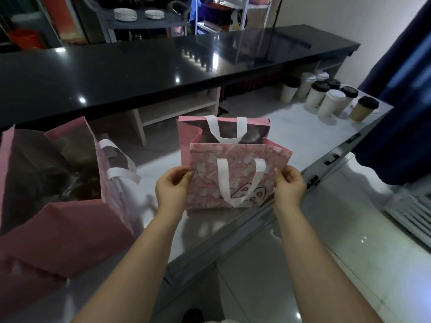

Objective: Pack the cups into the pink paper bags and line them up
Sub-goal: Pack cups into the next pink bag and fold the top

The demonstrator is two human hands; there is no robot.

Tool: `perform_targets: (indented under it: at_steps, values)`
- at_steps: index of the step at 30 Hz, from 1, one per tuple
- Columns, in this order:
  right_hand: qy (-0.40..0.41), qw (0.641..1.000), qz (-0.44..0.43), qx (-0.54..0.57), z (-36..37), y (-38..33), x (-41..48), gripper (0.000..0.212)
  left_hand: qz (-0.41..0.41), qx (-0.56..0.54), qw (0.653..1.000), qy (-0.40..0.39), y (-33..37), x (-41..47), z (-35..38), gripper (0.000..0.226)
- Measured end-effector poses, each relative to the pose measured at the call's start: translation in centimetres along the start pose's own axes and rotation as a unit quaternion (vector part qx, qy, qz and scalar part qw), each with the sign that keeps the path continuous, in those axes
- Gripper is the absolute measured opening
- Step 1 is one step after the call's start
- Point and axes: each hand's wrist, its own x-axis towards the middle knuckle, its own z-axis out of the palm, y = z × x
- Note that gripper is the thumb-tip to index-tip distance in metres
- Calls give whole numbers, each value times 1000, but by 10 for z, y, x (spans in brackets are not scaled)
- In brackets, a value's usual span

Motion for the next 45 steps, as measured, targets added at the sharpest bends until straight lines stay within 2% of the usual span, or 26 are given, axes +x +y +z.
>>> perform_targets:
  at_steps: [5, 9, 13, 21, 25, 29, 34, 38, 45]
  values:
    - [-27, 999, 30, -5, -14, 20, -3, 30, -14, -34, 999, -3, -8, 12, 21, 21]
    - [35, 998, 45, 4, -29, 23, 6, 20, -25, -50, 998, -26, -9, 20, 49, 24]
    - [102, 994, 27, 39, -46, 10, 28, 12, -35, -69, 996, -51, 1, 26, 91, 17]
    - [155, 981, -12, 119, -91, -10, 110, 23, -31, -109, 988, -103, 14, 26, 201, 14]
    - [134, 982, -16, 135, -116, -15, 172, 21, -4, -109, 991, -76, 10, 26, 269, 20]
    - [97, 988, 18, 116, -138, -17, 236, 15, 3, -106, 993, -43, 6, 20, 341, 24]
    - [46, 994, 49, 84, -155, -14, 307, 20, 30, -79, 996, -7, 14, 25, 415, 19]
    - [13, 996, 37, 79, -150, -17, 363, 21, 38, -96, 993, 50, 14, 38, 440, 19]
    - [-35, 994, 62, 77, -99, -7, 422, 22, 36, -91, 987, 124, 4, 80, 439, 19]
